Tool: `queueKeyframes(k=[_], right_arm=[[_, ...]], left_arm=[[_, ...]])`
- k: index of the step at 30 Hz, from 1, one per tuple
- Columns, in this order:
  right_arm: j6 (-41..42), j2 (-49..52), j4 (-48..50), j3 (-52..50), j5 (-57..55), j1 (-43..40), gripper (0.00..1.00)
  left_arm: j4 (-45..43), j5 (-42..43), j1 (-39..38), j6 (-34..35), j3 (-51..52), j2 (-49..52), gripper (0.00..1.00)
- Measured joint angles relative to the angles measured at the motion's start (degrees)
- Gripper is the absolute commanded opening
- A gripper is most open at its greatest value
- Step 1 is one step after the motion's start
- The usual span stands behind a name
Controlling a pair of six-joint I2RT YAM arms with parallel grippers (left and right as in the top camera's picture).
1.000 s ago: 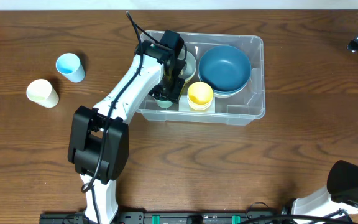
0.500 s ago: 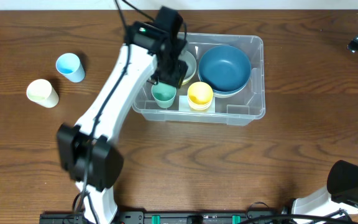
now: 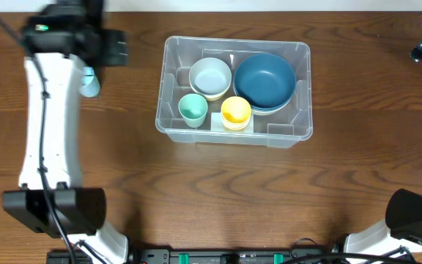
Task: Pack container
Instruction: 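Release the green cup and withdraw the left gripper left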
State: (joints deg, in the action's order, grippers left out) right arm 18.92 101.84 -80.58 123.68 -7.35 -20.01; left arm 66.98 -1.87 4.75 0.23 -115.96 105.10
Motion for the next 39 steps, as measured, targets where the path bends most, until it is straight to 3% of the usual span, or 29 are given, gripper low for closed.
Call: queueKeyframes(k=[6,20,33,37,39], right_arm=[[0.0,0.0,0.0,0.0,0.0,0.0,0.99],[0.0,0.0,0.0,0.0,0.0,0.0,0.99],[0.0,0.0,0.0,0.0,0.0,0.0,0.99],[0.0,0.0,0.0,0.0,0.0,0.0,0.99],[0.0,0.0,0.0,0.0,0.0,0.0,0.99]], left_arm=[[-1.0,0.3,7.3,-2.0,0.0,3.7,0.78],[-5.1,4.7,7.1,-12.0,0.0,16.5,0.79],[-9.2,5.5,7.1,-15.5,0.0,24.3,0.78],[-9.5,5.6,7.1,-15.5,0.0,26.0,0.63],[-9.5,5.6,7.1,-15.5,0.1,26.9,0.39]])
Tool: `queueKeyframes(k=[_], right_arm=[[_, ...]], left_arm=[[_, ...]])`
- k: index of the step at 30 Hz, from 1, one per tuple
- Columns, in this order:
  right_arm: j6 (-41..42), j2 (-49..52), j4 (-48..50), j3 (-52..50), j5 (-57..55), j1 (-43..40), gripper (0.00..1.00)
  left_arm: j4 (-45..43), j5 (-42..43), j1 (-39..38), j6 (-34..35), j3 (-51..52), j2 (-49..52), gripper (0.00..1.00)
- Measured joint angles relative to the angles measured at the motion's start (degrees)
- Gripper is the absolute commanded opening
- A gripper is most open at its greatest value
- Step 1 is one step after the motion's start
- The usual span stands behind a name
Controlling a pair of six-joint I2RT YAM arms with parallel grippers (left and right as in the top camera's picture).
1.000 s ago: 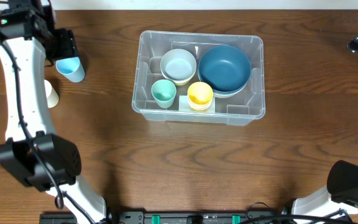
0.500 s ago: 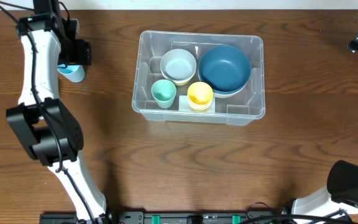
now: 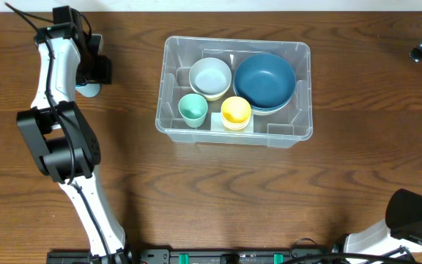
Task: Pack container
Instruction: 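Release the green cup and withdraw the left gripper left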
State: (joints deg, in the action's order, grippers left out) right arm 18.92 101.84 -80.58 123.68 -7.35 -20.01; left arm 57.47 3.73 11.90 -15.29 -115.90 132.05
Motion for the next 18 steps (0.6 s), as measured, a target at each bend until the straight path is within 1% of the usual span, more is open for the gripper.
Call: queueKeyframes(k=[1,3,4,11,18], right_arm=[[0.0,0.0,0.0,0.0,0.0,0.0,0.99],[0.0,0.0,0.0,0.0,0.0,0.0,0.99],[0.0,0.0,0.0,0.0,0.0,0.0,0.99],[0.0,0.0,0.0,0.0,0.0,0.0,0.99],[0.0,0.0,0.0,0.0,0.0,0.0,0.99]], left_arm=[[-0.1,0.0,0.0,-0.2,0.1,0.2,0.27],[-0.2,0.0,0.0,-0.3,0.2,0.6,0.10],[-0.3,0.0,0.0,0.0,0.2,0.7,0.06],[0.8,0.0,0.0,-0.3,0.2,0.6,0.06],[4.1,0.0,-0.6,1.8,0.3,-0.5,0.06]])
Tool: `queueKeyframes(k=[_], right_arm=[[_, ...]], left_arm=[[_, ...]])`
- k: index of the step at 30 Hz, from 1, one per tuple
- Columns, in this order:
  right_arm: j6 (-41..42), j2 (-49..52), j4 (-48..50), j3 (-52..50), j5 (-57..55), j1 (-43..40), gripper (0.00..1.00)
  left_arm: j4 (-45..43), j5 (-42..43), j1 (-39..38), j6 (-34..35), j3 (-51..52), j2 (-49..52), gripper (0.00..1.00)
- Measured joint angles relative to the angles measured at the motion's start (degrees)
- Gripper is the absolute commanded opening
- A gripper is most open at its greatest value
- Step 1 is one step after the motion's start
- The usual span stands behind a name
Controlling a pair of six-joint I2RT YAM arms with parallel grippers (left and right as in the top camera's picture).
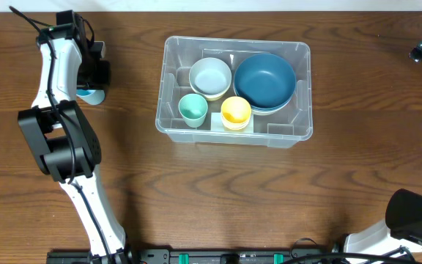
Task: Pack container
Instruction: 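Release the green cup and withdraw the left gripper left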
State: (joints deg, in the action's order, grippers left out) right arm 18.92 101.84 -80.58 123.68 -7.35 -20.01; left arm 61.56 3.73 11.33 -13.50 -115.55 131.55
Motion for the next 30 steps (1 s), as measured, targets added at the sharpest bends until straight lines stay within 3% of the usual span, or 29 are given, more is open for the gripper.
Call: queueKeyframes(k=[8,16,23,30], right_arm=[[0.0,0.0,0.0,0.0,0.0,0.0,0.99],[0.0,0.0,0.0,0.0,0.0,0.0,0.99],[0.0,0.0,0.0,0.0,0.0,0.0,0.99],[0.0,0.0,0.0,0.0,0.0,0.0,0.99]], left_arm=[[0.2,0.0,-4.9,4.6,0.7,-14.5,0.06],[1.4,0.1,-19.1,6.2,0.4,-30.9,0.06],[6.8,0.4,-32.0,6.2,0.4,-30.2,0.06],[9.4,0.4,-35.5,6.2,0.6,-25.7,0.06]])
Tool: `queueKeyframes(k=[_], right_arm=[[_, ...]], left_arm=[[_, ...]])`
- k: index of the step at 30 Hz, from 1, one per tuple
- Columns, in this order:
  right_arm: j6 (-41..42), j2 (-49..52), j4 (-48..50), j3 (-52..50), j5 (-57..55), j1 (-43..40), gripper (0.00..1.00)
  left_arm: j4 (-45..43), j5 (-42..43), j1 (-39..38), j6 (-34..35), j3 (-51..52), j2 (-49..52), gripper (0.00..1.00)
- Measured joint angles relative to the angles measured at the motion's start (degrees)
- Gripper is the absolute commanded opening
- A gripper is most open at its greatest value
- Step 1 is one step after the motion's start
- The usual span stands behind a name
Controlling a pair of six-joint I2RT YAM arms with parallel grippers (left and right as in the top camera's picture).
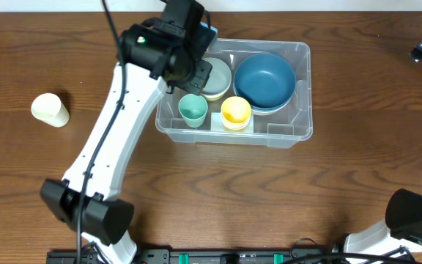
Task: Pack container
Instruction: 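Release the green cup and withdraw the left gripper left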
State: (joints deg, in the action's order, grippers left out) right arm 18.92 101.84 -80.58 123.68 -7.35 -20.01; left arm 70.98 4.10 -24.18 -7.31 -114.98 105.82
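Note:
A clear plastic container (305, 95) sits at the table's back middle. It holds a large blue bowl (264, 79), a white bowl (220, 79), a green cup (193, 108) and a yellow cup (236, 111). My left gripper (195, 44) hangs over the container's back left corner. A sliver of a light blue cup (209, 31) shows at its far side, seemingly held; the fingers are hidden under the wrist. A cream cup (50, 110) lies on its side on the table at the left. My right gripper is at the far right edge, only partly in view.
The left arm (116, 125) slants across the table from its base (86, 213) at the front left up to the container. The right arm's base (416, 216) stands at the front right corner.
My left gripper was at the light blue cup on the table's back left. Now it is over the container's back left corner and the cup has left the table. The cream cup has come into view.
At first the left arm stretched along the left side with the light blue cup beside its wrist. Then the gripper stood at that cup, and later the cup was slightly nearer. Now arm and cup are over the container. The right arm has stayed still.

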Motion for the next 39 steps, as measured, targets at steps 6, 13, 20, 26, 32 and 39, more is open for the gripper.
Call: queueKeyframes(k=[6,13,20,26,32,39], right_arm=[[0.0,0.0,0.0,0.0,0.0,0.0,0.99],[0.0,0.0,0.0,0.0,0.0,0.0,0.99],[0.0,0.0,0.0,0.0,0.0,0.0,0.99],[0.0,0.0,0.0,0.0,0.0,0.0,0.99],[0.0,0.0,0.0,0.0,0.0,0.0,0.99],[0.0,0.0,0.0,0.0,0.0,0.0,0.99]], left_arm=[[1.3,0.0,0.0,0.0,1.2,3.7,0.06],[2.1,1.0,0.0,0.0,2.6,7.0,0.06],[2.0,2.2,-0.6,0.0,5.3,7.2,0.06],[0.2,2.8,-1.6,0.0,7.7,7.2,0.06],[-0.9,3.0,-1.6,0.0,9.6,7.3,0.07],[-2.4,3.1,-1.6,0.2,9.6,7.3,0.62]])
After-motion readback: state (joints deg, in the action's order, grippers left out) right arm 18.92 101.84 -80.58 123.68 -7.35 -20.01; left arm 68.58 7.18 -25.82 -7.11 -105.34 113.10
